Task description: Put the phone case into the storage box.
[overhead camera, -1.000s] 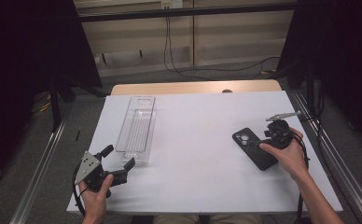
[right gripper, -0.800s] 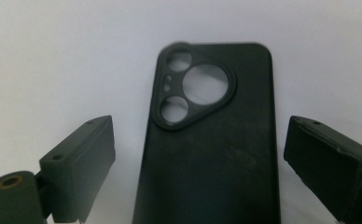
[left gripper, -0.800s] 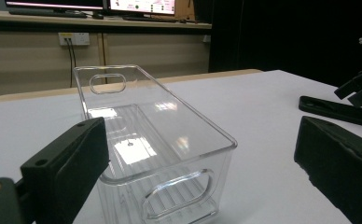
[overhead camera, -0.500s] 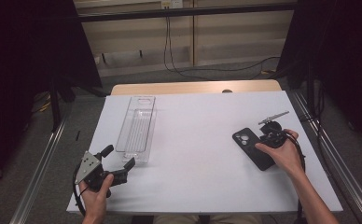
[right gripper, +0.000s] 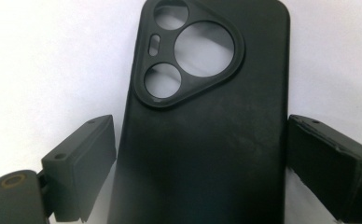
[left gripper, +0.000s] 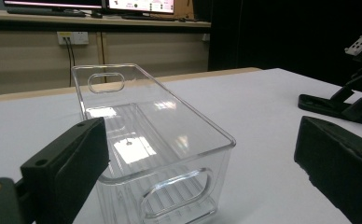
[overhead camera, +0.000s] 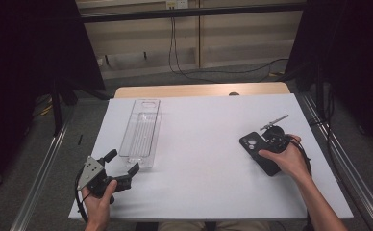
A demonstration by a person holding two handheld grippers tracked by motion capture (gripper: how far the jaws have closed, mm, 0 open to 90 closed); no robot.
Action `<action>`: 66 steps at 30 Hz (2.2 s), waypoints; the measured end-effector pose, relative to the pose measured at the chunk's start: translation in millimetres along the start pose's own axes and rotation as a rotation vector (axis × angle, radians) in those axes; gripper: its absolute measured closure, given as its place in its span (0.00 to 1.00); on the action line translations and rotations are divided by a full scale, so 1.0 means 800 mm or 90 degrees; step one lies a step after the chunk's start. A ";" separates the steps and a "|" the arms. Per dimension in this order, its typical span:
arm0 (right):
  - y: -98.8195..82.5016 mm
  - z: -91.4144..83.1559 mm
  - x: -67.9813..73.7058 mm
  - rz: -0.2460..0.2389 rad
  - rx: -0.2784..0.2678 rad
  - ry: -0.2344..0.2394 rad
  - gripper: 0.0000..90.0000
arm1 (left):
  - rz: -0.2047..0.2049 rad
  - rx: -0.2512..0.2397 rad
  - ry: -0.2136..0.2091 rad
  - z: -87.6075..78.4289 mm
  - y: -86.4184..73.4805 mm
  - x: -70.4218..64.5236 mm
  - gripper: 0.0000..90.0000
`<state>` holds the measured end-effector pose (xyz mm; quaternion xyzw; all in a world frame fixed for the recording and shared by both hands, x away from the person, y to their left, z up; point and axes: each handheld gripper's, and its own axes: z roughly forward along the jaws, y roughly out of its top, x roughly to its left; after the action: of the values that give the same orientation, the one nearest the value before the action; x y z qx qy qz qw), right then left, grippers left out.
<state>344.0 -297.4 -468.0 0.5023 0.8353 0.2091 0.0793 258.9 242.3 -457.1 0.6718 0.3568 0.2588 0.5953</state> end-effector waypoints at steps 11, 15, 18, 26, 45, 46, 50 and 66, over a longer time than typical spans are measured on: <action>0.008 0.004 0.007 -0.028 0.043 -0.025 0.11 | 0.005 0.004 0.000 -0.001 0.000 0.000 0.04; 0.012 0.004 0.009 -0.028 0.059 -0.031 0.12 | 0.008 0.007 0.003 0.000 0.000 0.000 0.04; 0.013 0.005 0.009 -0.030 0.058 -0.033 0.12 | 0.007 0.006 0.000 0.000 0.000 -0.001 0.04; 0.015 0.003 0.010 -0.019 0.066 -0.032 0.15 | 0.006 0.005 0.005 0.000 0.000 -0.001 0.04; 0.013 -0.010 0.005 -0.021 0.032 -0.018 0.17 | 0.008 0.008 0.003 0.000 0.000 0.000 0.04; 0.013 -0.011 0.005 -0.019 0.020 -0.016 0.17 | 0.006 0.006 0.001 0.000 0.000 0.000 0.04; 0.012 -0.020 0.003 -0.025 -0.003 -0.008 0.17 | 0.003 0.004 -0.006 0.000 0.000 -0.001 0.04; 0.009 -0.036 0.009 -0.043 -0.108 0.006 0.16 | 0.003 0.003 -0.007 0.000 0.001 -0.001 0.04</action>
<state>336.2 -296.2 -438.4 0.4647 0.8313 0.2784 0.1247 258.6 241.8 -456.6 0.6755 0.3525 0.2560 0.5949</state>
